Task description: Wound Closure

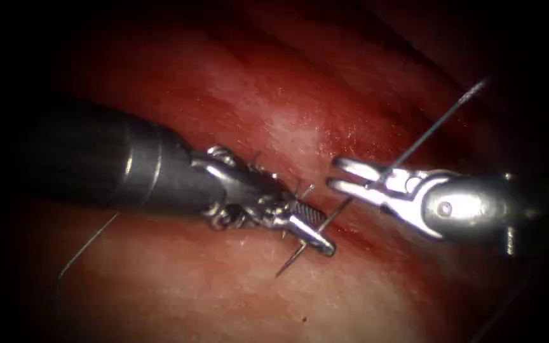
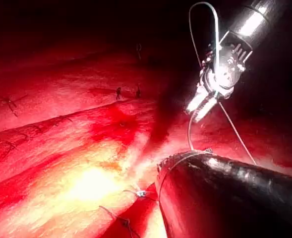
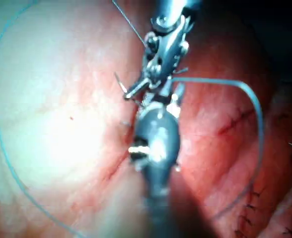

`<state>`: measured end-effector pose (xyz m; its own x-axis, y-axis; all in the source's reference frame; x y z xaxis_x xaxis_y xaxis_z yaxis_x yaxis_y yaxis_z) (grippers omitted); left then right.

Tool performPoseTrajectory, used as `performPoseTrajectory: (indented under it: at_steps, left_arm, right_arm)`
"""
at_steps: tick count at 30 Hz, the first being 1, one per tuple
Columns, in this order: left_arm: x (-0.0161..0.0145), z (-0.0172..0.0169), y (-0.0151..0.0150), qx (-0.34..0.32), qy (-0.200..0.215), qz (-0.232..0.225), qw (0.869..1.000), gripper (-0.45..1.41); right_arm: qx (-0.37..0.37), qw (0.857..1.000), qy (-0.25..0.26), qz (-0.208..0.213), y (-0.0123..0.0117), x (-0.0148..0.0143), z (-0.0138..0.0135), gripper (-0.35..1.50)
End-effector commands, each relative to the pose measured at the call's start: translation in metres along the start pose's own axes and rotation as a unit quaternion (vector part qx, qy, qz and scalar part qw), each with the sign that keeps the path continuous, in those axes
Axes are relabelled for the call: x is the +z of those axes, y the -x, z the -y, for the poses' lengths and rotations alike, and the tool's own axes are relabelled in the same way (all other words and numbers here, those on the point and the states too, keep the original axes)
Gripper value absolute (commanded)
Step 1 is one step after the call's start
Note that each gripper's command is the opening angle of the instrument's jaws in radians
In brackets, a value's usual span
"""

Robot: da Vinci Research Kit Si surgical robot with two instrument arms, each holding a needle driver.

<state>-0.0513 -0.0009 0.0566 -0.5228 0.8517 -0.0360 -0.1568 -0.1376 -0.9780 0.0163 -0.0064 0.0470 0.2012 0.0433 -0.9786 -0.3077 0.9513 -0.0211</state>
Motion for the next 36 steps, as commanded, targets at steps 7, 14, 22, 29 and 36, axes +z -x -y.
performPoseTrajectory:
  at_steps: [7,14,22,29,36]
  left_arm:
    - [0.0009,-0.0001,0.0001,-0.011,0.008,0.01,1.0,-0.45]
    - [0.001,-0.0008,-0.0003,-0.026,0.035,0.018,0.999,-0.45]
    - [0.0005,-0.0018,-0.0011,-0.029,0.018,-0.046,0.998,-0.45]
    - [0.001,-0.0027,-0.0013,-0.04,-0.001,-0.134,0.99,-0.45]
    - [0.0013,-0.0032,-0.0011,-0.034,-0.008,-0.151,0.988,-0.45]
  right_arm:
    - [-0.003,1.0,-0.004,-0.003,0.0002,0.0008,0.0007,-0.35]
    - [0.045,0.999,-0.013,-0.008,-0.0001,0.0009,0.0008,0.31]
    - [0.169,0.983,0.053,0.043,-0.0003,0.001,0.0001,1.2]
    - [0.181,0.979,0.072,0.054,-0.0002,0.0007,0.0007,1.08]
    - [0.221,0.969,0.091,0.061,0.0002,0.001,0.0002,0.98]
